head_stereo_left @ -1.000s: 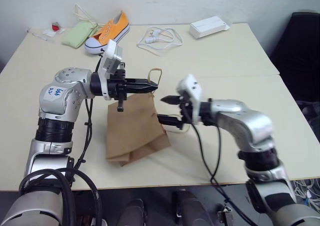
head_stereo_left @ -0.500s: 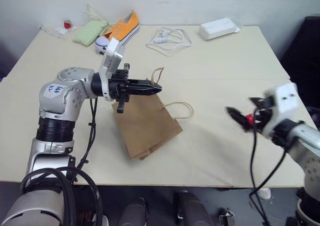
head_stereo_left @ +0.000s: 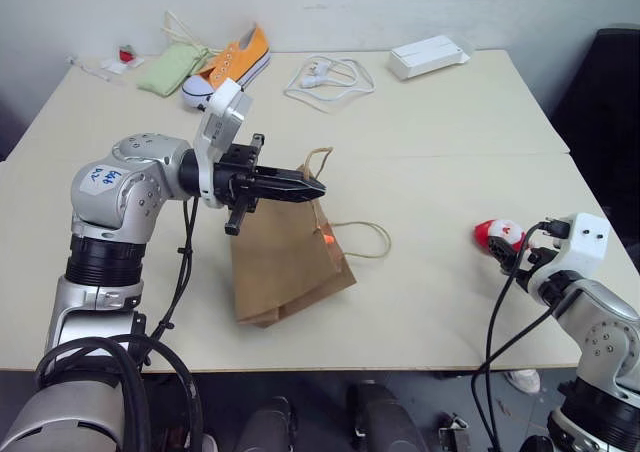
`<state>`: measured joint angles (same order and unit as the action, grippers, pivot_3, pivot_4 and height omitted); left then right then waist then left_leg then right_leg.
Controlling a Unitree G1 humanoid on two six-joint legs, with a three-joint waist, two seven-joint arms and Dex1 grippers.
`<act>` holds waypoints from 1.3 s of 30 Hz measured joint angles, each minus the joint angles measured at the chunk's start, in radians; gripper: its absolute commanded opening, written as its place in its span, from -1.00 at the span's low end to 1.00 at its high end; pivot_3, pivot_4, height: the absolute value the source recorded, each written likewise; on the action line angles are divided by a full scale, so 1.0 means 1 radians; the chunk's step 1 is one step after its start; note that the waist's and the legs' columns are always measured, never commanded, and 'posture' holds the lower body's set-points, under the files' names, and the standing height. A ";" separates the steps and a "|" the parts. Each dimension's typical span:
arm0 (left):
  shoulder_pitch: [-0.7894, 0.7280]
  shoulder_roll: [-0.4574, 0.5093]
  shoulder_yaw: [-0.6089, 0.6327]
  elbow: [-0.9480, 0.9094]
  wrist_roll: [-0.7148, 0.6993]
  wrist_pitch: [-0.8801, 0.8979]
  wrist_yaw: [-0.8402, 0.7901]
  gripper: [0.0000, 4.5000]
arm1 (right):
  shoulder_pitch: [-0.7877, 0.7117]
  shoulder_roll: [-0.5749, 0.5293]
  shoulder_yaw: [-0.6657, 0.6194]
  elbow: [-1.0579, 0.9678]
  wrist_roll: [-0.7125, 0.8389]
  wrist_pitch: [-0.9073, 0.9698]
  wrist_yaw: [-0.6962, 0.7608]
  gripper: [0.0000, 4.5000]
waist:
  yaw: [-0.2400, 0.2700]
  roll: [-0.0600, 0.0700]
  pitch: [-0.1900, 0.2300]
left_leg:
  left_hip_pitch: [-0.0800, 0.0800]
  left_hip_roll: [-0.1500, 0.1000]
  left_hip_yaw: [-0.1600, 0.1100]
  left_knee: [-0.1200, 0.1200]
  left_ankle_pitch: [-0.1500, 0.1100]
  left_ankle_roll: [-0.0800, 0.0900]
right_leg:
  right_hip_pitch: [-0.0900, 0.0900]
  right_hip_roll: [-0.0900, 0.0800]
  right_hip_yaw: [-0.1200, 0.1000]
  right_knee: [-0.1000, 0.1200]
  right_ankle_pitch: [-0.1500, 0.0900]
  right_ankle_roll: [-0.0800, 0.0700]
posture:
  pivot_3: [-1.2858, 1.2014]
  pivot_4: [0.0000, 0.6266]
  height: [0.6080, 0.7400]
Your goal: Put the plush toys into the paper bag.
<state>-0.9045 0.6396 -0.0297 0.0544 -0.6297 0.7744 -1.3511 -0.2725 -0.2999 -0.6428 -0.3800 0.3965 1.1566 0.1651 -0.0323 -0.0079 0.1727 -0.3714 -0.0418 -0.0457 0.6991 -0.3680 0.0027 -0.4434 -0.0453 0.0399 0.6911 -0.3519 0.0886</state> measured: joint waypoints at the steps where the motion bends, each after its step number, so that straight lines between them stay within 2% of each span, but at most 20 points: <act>1: 0.002 0.009 0.000 -0.002 -0.001 0.003 -0.006 -1.00 | -0.021 0.013 -0.017 0.030 0.006 -0.007 -0.013 0.82 | 0.000 0.000 0.000 | 0.000 0.000 0.000 0.000 0.000 0.000 | 0.000 0.000 0.000 0.000 0.000 0.000 | 0.03 -0.52 1.00; 5: 0.010 0.029 0.004 -0.003 -0.002 0.011 -0.006 -1.00 | -0.074 0.055 -0.080 0.102 0.045 -0.042 -0.052 0.28 | 0.004 0.000 0.000 | 0.000 0.000 0.000 0.000 0.000 0.000 | 0.000 -0.001 -0.001 0.000 0.000 0.000 | 0.03 -0.52 1.00; 11: 0.020 0.039 0.012 -0.003 -0.001 0.010 0.008 -1.00 | -0.061 0.055 -0.066 0.111 0.096 -0.086 -0.031 -0.56 | 0.000 0.000 0.000 | 0.000 0.000 0.000 0.000 0.000 0.000 | 0.000 0.000 -0.001 0.002 0.000 0.000 | 0.03 -0.52 1.00; 14: 0.029 0.039 0.012 -0.004 -0.001 0.007 0.012 -1.00 | -0.032 0.032 -0.020 0.080 0.135 -0.091 0.022 -0.82 | -0.004 0.000 0.000 | 0.000 0.000 0.000 0.000 0.000 0.000 | 0.000 0.000 0.000 0.003 0.000 0.000 | 0.03 -0.52 1.00; 15: 0.034 0.042 0.012 -0.005 -0.001 0.007 0.015 -1.00 | -0.023 0.019 0.009 0.059 0.148 -0.093 0.048 -0.84 | -0.004 0.000 0.000 | 0.000 0.000 0.000 0.000 0.000 0.000 | 0.000 0.000 0.000 0.003 0.000 0.000 | 0.03 -0.52 1.00; 17: 0.044 0.051 0.015 -0.007 -0.001 0.007 0.020 -1.00 | 0.000 -0.072 0.129 -0.043 0.223 -0.091 0.188 -0.84 | -0.010 0.002 0.001 | 0.000 0.000 0.001 0.000 0.000 0.000 | 0.000 0.001 0.001 0.002 0.000 0.000 | 0.03 -0.52 1.00; 20: 0.044 0.048 0.014 -0.010 -0.001 0.007 0.022 -1.00 | -0.082 -0.115 0.299 -0.126 0.297 -0.087 0.305 -0.84 | -0.021 0.000 0.000 | 0.000 0.001 0.000 0.000 0.000 0.000 | 0.000 0.001 0.000 0.000 0.000 0.000 | 0.03 -0.52 1.00; 25: 0.040 0.045 0.013 -0.007 -0.001 0.002 0.027 -1.00 | -0.262 -0.176 0.600 -0.031 0.270 -0.106 0.444 -0.84 | -0.020 0.000 0.000 | 0.000 0.001 -0.001 0.001 0.000 0.000 | 0.000 0.000 -0.001 -0.001 0.000 0.000 | 0.03 -0.52 1.00; 31: 0.026 0.038 0.012 -0.004 0.000 -0.015 0.035 -1.00 | -0.412 -0.167 0.838 0.168 0.175 -0.195 0.581 -0.84 | -0.020 0.000 0.000 | -0.002 0.001 -0.003 0.001 0.000 0.000 | 0.000 -0.001 -0.004 -0.001 0.000 0.000 | 0.03 -0.52 1.00; 39: 0.025 -0.011 0.008 -0.003 0.017 -0.061 0.081 -1.00 | -0.522 -0.051 0.990 0.401 0.074 -0.333 0.705 -0.84 | -0.028 0.000 0.000 | -0.002 0.001 -0.003 0.002 0.000 0.000 | 0.000 -0.001 -0.005 -0.001 0.000 0.000 | 0.03 -0.52 1.00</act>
<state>-0.8792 0.6291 -0.0219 0.0514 -0.6122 0.7132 -1.2699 -0.7948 -0.3504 0.3472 0.0205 0.4700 0.8239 0.8702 -0.0603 -0.0077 0.1729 -0.3733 -0.0410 -0.0483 0.7014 -0.3679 0.0025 -0.4438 -0.0460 0.0349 0.6898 -0.3517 0.0882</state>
